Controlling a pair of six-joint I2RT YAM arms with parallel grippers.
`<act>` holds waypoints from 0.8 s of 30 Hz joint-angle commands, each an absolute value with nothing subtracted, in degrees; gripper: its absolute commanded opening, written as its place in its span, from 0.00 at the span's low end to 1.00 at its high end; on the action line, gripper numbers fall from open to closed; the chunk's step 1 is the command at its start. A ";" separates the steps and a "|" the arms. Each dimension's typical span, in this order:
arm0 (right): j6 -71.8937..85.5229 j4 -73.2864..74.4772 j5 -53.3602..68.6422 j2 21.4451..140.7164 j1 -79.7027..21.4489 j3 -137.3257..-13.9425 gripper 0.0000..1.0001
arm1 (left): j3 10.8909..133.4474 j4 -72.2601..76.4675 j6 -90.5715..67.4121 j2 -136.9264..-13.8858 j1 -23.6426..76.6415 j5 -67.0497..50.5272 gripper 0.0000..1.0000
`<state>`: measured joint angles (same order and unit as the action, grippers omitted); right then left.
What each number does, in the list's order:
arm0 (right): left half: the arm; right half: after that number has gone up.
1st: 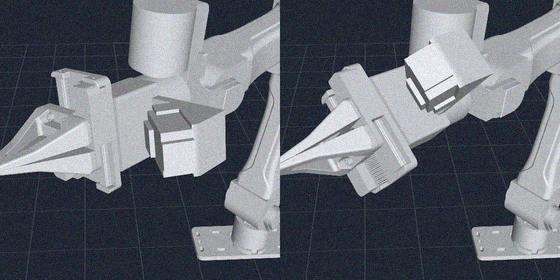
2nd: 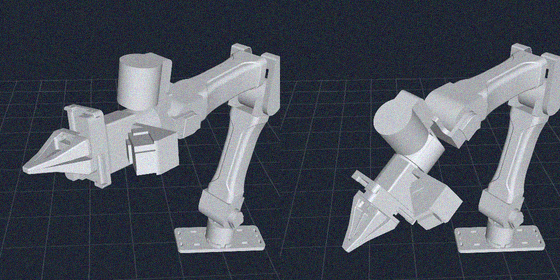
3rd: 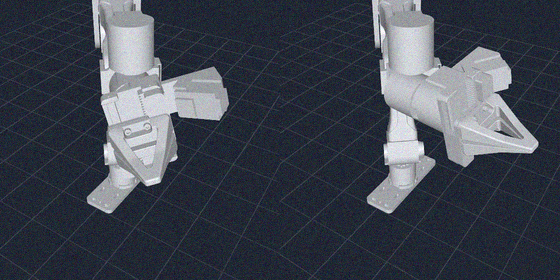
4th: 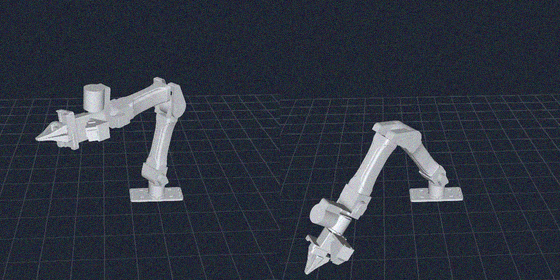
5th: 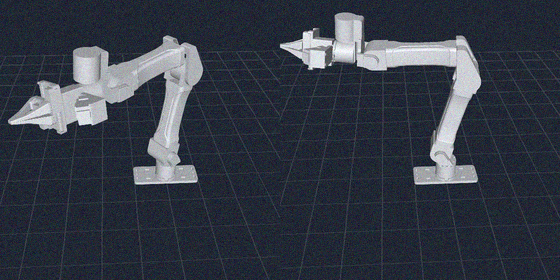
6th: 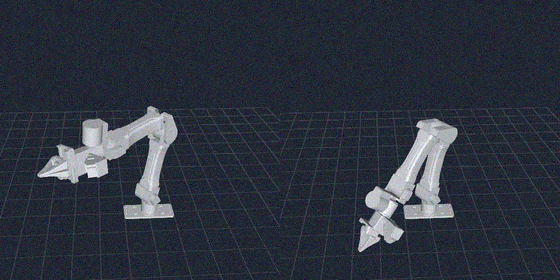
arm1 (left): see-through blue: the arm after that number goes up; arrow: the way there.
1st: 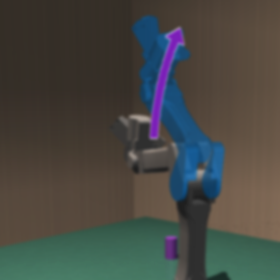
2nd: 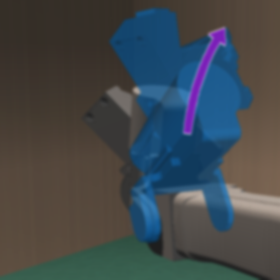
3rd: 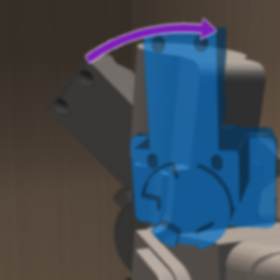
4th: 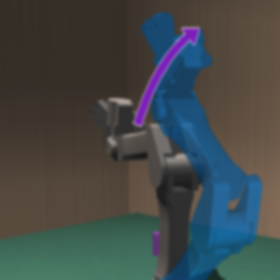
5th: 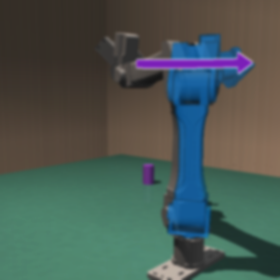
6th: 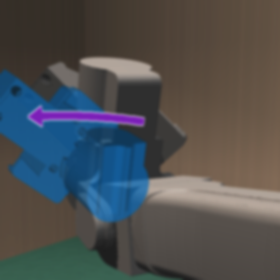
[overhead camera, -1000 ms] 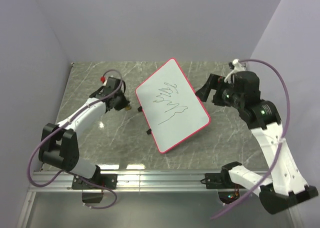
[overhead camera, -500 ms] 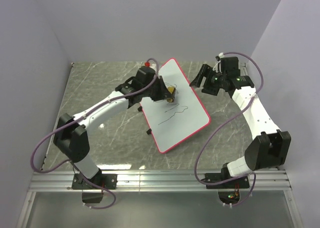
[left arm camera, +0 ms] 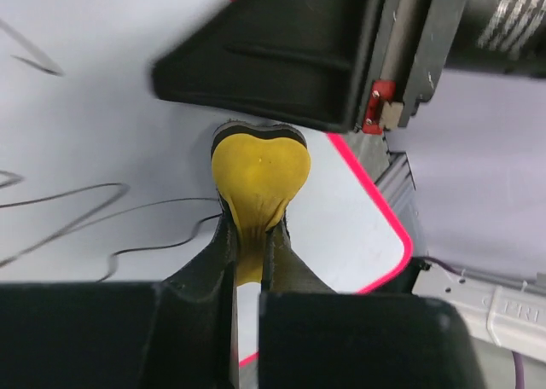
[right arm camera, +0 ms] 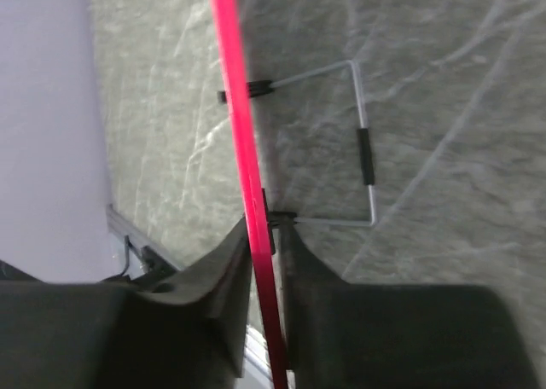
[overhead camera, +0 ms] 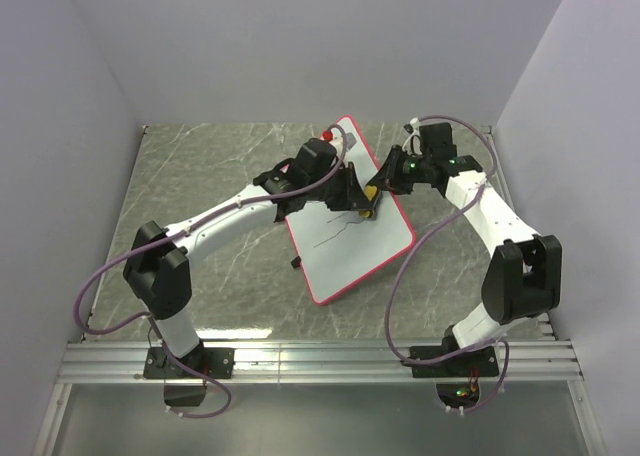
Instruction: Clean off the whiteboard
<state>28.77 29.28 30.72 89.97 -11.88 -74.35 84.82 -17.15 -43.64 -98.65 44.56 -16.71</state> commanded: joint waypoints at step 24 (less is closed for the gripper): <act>28.21 30.50 33.05 91.14 -12.57 -75.67 0.00 | 52.31 -15.29 -56.86 -92.37 41.67 -1.67 0.00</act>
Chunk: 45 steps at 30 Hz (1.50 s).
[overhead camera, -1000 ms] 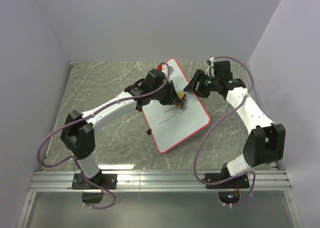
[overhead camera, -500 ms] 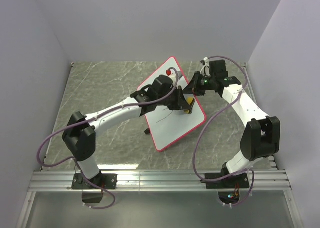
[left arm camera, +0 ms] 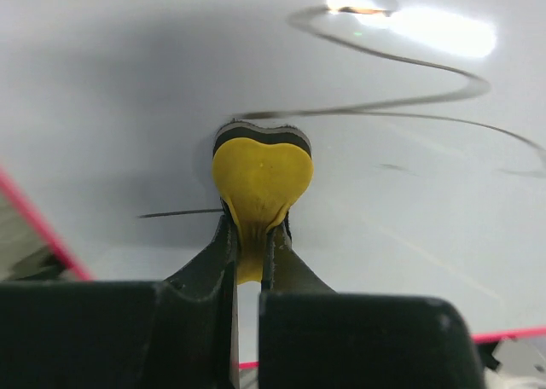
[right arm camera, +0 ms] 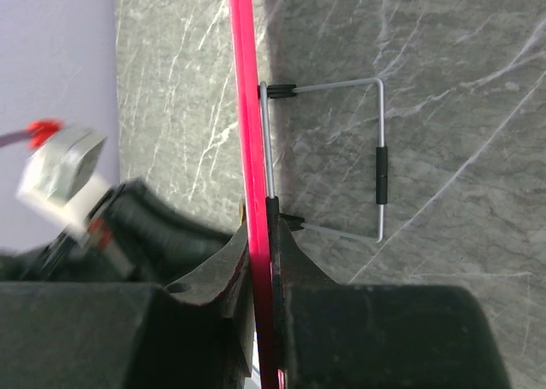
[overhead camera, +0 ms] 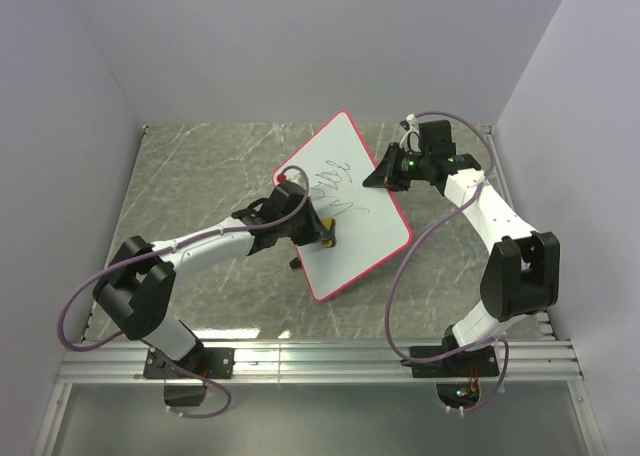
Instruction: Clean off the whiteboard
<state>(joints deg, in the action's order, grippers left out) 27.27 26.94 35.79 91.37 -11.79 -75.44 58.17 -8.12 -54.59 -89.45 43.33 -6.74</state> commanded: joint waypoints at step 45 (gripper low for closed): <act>29.44 28.65 32.78 88.42 -14.15 -71.63 0.00 | 92.57 -25.23 -46.76 -109.79 51.42 -15.90 0.00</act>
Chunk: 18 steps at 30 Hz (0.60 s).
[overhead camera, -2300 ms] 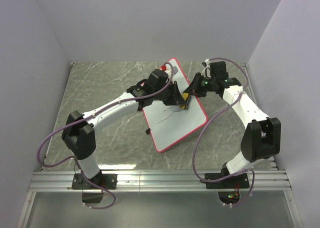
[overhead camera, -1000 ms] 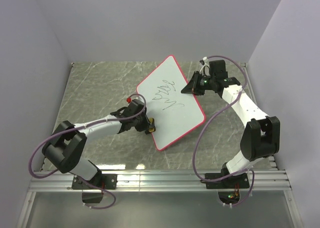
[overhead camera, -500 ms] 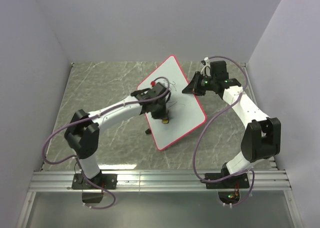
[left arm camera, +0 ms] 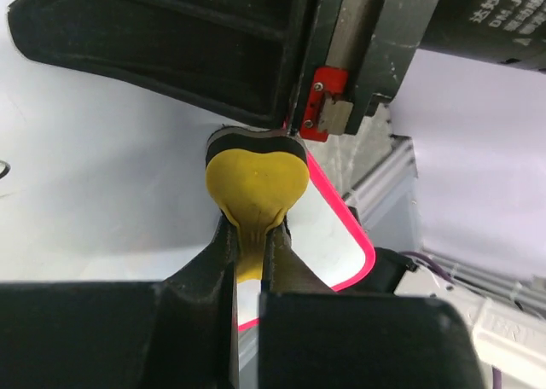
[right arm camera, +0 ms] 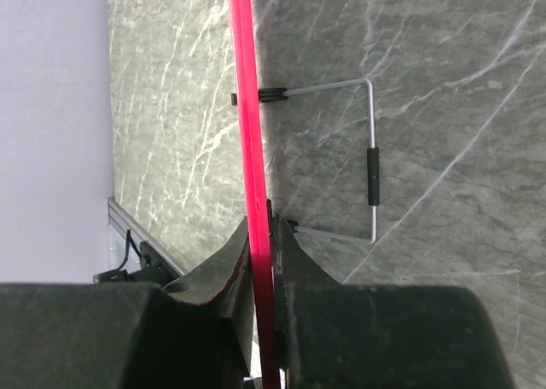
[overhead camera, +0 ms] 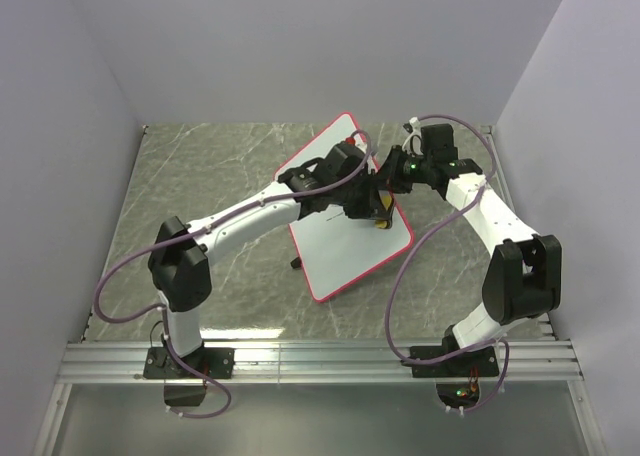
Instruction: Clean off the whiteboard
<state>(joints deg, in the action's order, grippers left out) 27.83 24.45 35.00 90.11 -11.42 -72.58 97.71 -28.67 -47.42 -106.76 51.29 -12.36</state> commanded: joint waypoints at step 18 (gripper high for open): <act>29.88 28.83 31.73 85.96 -14.15 -69.52 0.00 | 69.08 -17.83 -45.09 -114.78 33.75 -20.13 0.00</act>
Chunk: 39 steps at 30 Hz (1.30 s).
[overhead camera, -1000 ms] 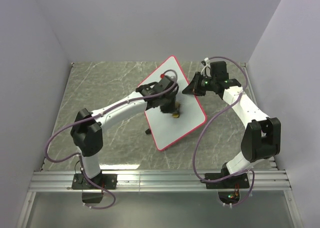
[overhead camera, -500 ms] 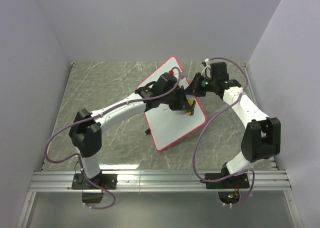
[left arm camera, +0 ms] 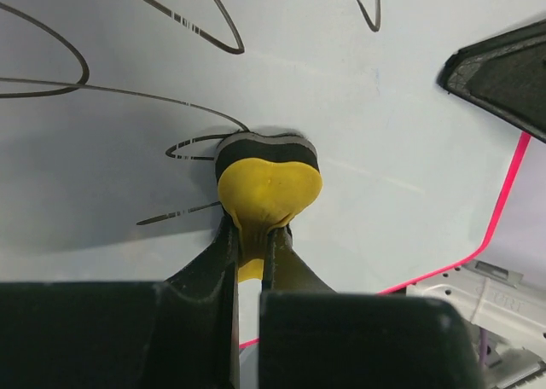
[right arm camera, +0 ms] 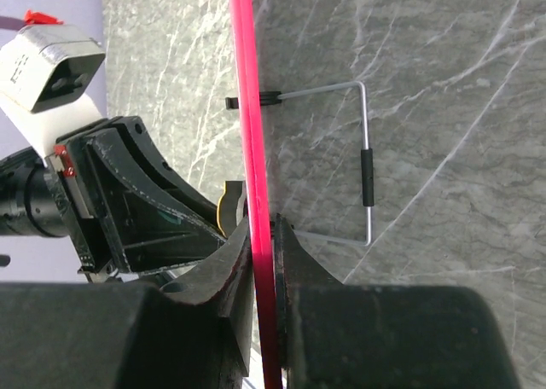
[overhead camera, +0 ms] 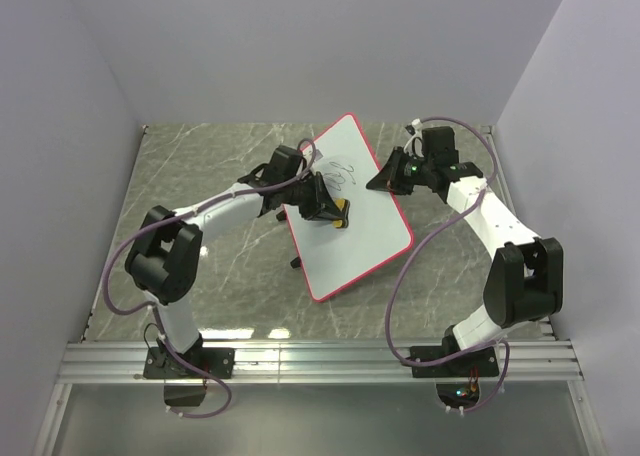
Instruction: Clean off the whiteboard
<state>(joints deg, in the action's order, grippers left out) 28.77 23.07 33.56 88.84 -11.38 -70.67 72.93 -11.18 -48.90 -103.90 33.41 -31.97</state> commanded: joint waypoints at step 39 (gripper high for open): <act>30.15 27.51 30.85 86.22 -14.76 -67.85 0.00 | 105.47 -42.54 -42.45 -119.62 41.39 -22.40 0.00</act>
